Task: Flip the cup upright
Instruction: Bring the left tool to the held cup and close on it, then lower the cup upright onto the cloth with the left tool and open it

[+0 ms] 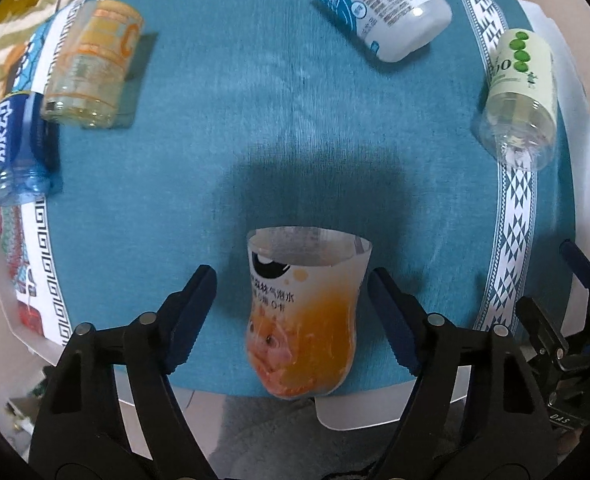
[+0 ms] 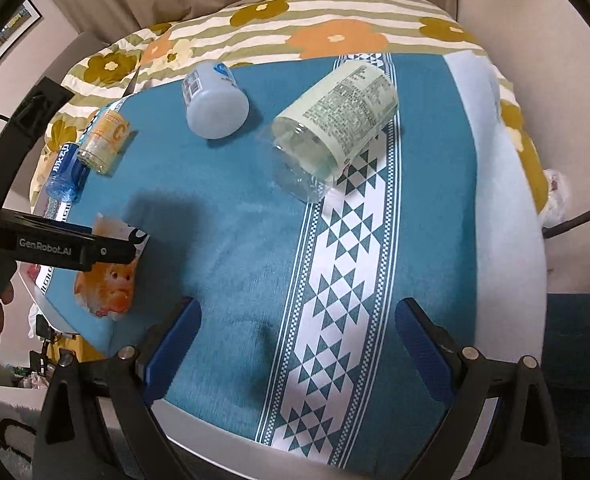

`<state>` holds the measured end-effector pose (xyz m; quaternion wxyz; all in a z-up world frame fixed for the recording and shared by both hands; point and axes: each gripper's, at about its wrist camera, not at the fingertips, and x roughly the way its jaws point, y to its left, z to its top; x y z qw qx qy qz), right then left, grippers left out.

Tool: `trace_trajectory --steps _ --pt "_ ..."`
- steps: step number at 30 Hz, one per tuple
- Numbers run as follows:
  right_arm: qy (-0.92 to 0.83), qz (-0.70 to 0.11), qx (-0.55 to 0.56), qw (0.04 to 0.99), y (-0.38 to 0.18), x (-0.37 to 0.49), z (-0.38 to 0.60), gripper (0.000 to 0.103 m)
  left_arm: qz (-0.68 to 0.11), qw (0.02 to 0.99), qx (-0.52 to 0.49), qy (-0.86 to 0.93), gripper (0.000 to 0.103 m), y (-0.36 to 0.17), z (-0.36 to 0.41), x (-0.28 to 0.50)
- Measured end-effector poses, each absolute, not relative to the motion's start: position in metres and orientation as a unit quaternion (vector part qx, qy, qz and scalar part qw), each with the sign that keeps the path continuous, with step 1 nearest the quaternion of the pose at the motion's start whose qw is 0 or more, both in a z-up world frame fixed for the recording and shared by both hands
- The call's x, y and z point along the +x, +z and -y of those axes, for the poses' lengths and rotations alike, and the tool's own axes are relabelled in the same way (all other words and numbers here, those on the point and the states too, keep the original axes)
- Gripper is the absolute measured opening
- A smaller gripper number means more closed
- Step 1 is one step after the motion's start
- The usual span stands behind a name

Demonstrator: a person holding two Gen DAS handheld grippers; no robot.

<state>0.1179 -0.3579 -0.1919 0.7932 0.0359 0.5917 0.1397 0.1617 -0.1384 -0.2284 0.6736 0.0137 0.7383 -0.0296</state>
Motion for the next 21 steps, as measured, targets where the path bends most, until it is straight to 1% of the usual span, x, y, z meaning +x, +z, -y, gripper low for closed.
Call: trace_trajectory --steps 3,5,7,14,21 --pt "0.144 -0.593 0.039 0.792 -0.195 0.123 0.358 0.097 -0.743 0.668 0.013 -0.031 0.08 -0.233 0.14 0.164" --pt "0.144 -0.593 0.042 0.791 -0.197 0.126 0.358 0.097 -0.747 0.664 0.009 -0.033 0.067 -0.236 0.141 0.165" --pt "0.143 -0.593 0.045 0.791 -0.197 0.128 0.359 0.097 -0.752 0.659 0.004 -0.037 0.06 -0.24 0.14 0.166" --pt "0.138 -0.594 0.05 0.791 -0.197 0.134 0.362 0.097 -0.754 0.656 0.0 -0.045 0.059 -0.244 0.141 0.168" --pt "0.138 -0.587 0.055 0.796 -0.189 0.133 0.362 0.097 -0.741 0.669 -0.008 -0.06 0.059 -0.217 0.141 0.169"
